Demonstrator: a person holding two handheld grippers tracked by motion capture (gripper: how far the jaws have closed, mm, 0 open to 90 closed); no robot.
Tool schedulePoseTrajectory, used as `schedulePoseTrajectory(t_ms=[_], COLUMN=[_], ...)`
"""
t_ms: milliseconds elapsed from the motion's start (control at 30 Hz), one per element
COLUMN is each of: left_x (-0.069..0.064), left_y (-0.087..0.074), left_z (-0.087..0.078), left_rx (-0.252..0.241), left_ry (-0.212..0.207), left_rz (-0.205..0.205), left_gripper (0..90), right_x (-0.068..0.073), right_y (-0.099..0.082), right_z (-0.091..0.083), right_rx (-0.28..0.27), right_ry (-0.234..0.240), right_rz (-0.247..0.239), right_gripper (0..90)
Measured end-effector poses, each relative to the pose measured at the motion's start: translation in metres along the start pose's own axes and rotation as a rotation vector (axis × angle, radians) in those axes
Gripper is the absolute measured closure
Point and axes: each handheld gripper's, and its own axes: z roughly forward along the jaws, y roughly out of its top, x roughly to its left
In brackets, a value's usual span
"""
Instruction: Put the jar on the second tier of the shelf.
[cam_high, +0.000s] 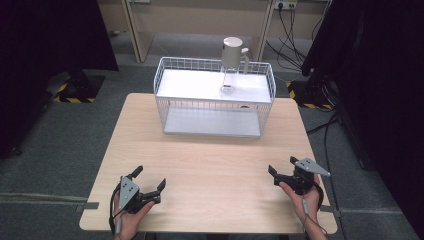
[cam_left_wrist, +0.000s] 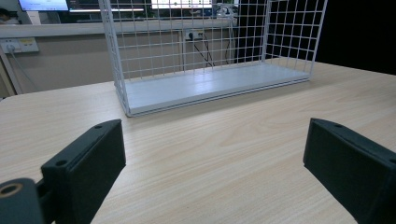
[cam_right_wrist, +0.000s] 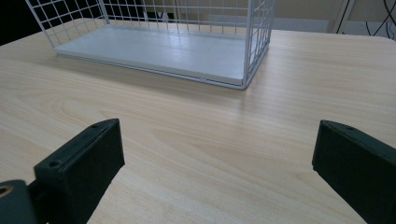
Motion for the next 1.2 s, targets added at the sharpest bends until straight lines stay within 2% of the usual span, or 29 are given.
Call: schedulePoseTrajectory(t_ms=[1200], left_x=[0.0], left_y=[0.0], left_z=[0.0], left_rx=[-0.001], left_ry=[0.001], left_rz=[-0.002], left_gripper=[5.2], right_x=[-0.02], right_y=[-0.025], right_z=[-0.014], right_rx=[0.001], right_ry=[-0.072], right_rz=[0.061], right_gripper=[2.7])
